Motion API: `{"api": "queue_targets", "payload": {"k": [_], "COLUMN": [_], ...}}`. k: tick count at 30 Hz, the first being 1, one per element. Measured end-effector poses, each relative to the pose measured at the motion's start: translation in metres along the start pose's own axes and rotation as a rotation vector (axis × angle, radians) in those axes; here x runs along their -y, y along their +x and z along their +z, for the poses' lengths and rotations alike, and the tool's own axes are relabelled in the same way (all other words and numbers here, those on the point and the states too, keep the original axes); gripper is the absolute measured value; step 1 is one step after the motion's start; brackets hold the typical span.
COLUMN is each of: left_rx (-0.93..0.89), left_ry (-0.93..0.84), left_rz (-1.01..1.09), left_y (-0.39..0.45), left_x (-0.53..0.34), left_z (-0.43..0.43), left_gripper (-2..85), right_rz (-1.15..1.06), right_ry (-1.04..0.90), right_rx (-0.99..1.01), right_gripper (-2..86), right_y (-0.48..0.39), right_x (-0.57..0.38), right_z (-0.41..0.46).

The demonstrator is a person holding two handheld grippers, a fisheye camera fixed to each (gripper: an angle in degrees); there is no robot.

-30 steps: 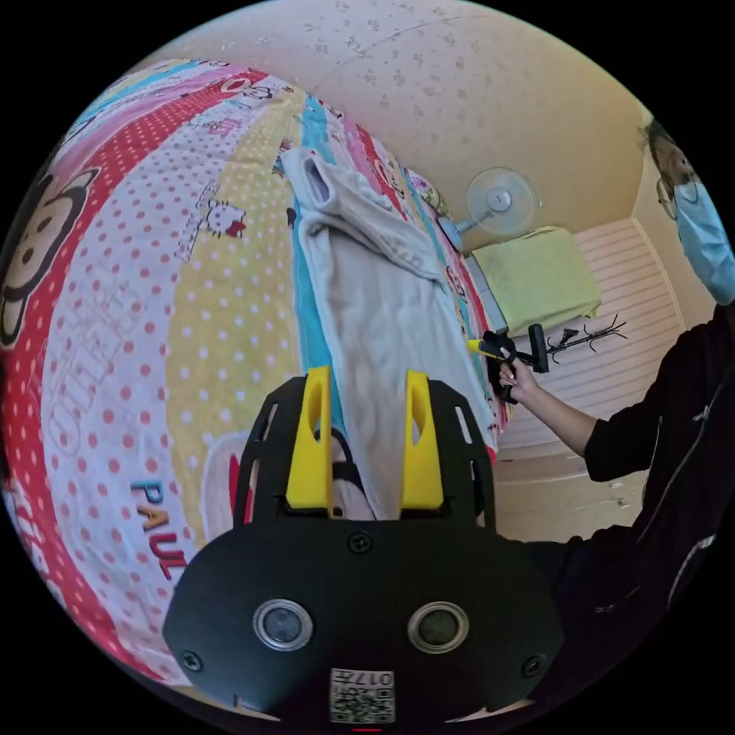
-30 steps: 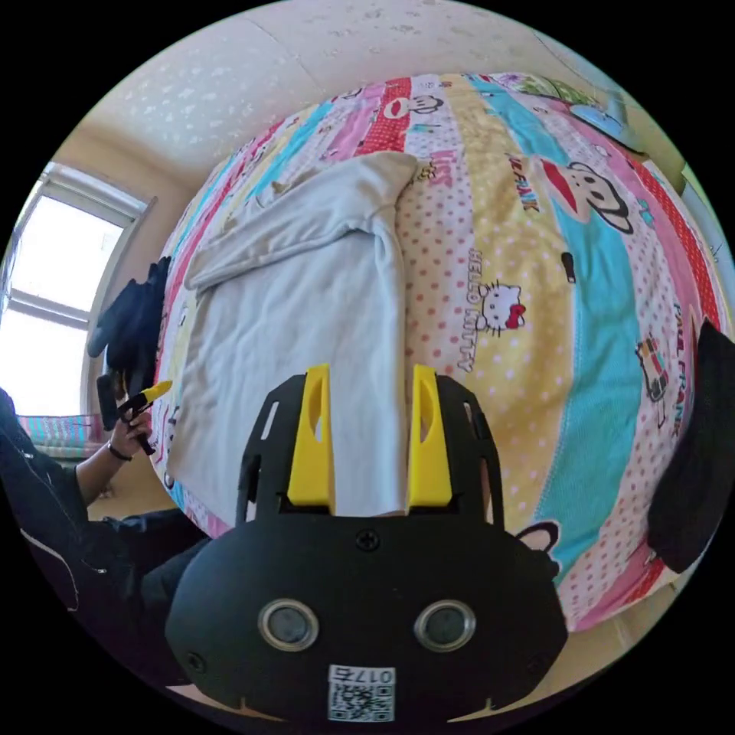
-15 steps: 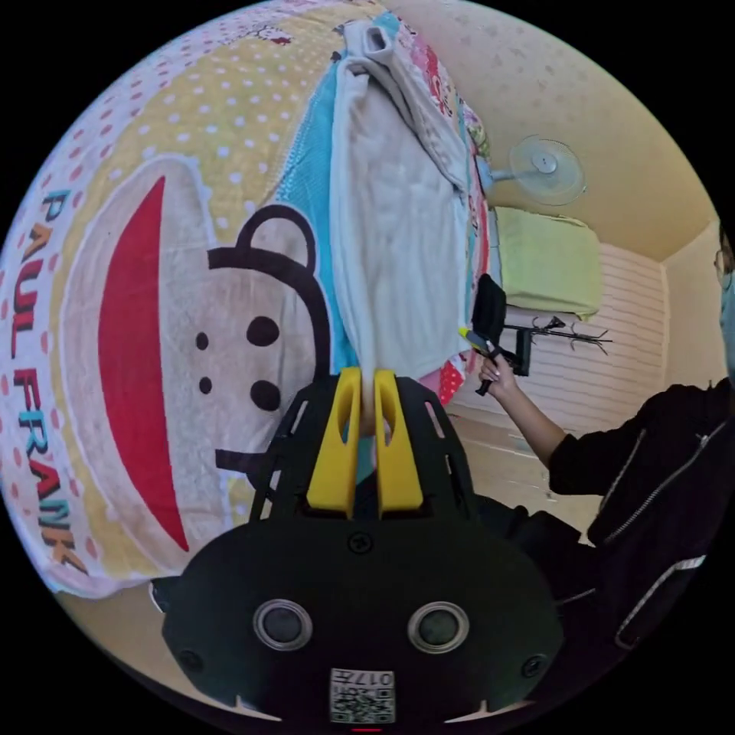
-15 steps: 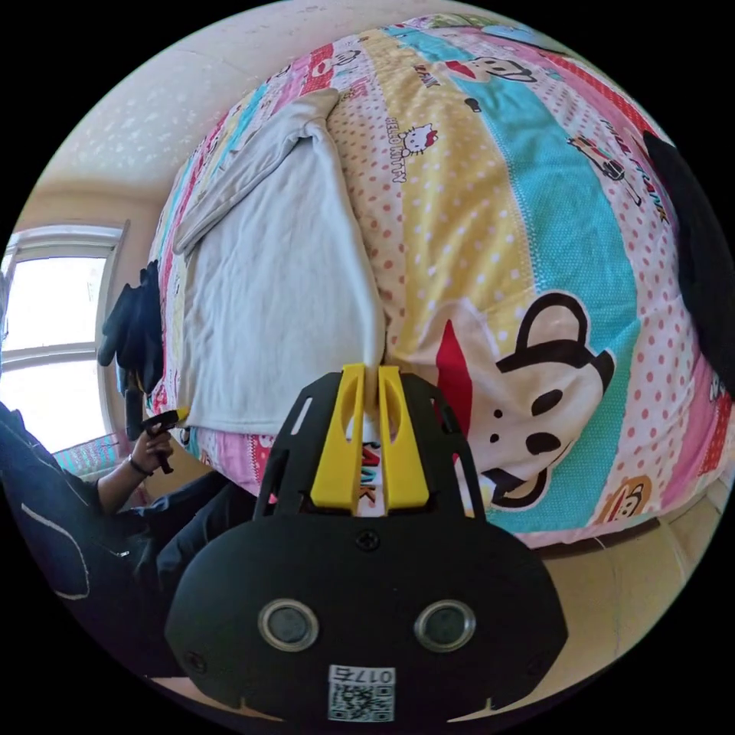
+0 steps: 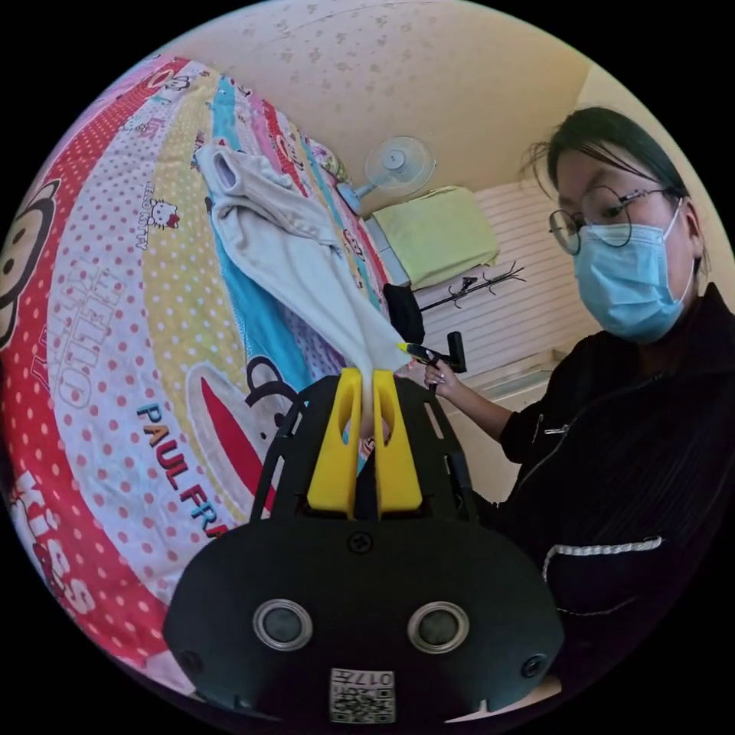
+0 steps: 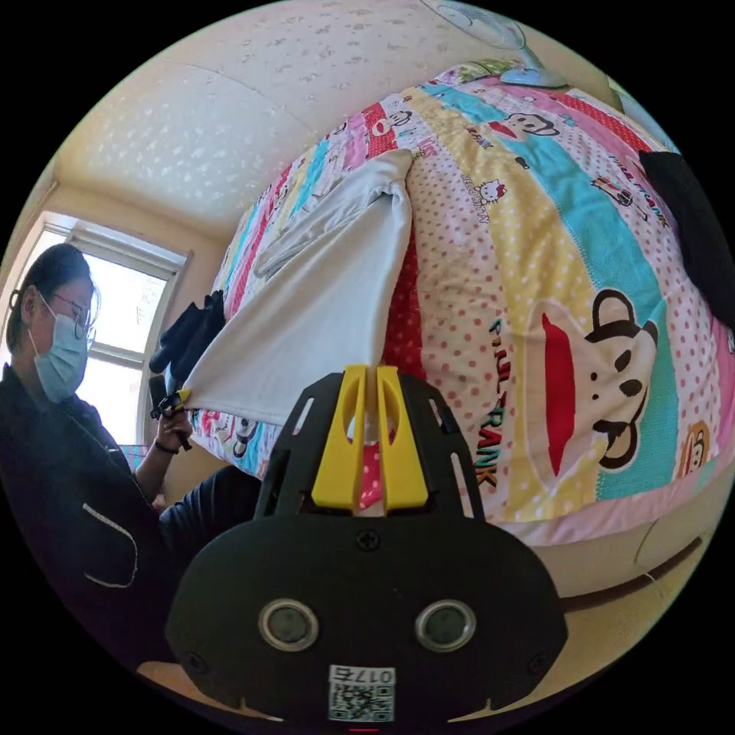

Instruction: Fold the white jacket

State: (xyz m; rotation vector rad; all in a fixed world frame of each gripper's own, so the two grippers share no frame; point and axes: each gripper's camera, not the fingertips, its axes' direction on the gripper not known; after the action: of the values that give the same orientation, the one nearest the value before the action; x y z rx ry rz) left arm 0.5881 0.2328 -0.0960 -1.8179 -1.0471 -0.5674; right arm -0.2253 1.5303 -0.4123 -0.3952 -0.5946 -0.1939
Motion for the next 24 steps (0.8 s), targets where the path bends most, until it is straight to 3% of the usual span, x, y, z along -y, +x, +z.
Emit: {"api": "queue_targets", "payload": {"k": [5,9,13,17,24], "left_rx": [0.089,0.154,0.100,0.070,0.117], "left_ry": [-0.002,0.022,0.126,0.222,0.193], "left_rz": [0.183,0.252,0.263,0.227,0.094], "left_y": [-0.024,-0.031,-0.045,-0.046,-0.016], "left_x": [-0.037,-0.069,-0.108,-0.143,-0.213], "left_z": [-0.032,-0.034,-0.043,-0.061,-0.105], "left_gripper": [1.1,1.0,0.6,0.4,0.9], "right_rz": [-0.088,-0.015,0.043,-0.008,-0.047], "right_ry": [0.099,0.275,0.397,0.397,0.378], "right_rx": [-0.048,0.078,0.240,0.163,0.235], "right_gripper": [2.9,2.7,2.5,2.3,2.3], "right_y": [-0.009,0.014,0.037,0.018,-0.023], "right_x": [-0.053,-0.099,-0.141,-0.178,-0.255], "right_z": [0.058,0.079,0.083,0.080,0.040]}}
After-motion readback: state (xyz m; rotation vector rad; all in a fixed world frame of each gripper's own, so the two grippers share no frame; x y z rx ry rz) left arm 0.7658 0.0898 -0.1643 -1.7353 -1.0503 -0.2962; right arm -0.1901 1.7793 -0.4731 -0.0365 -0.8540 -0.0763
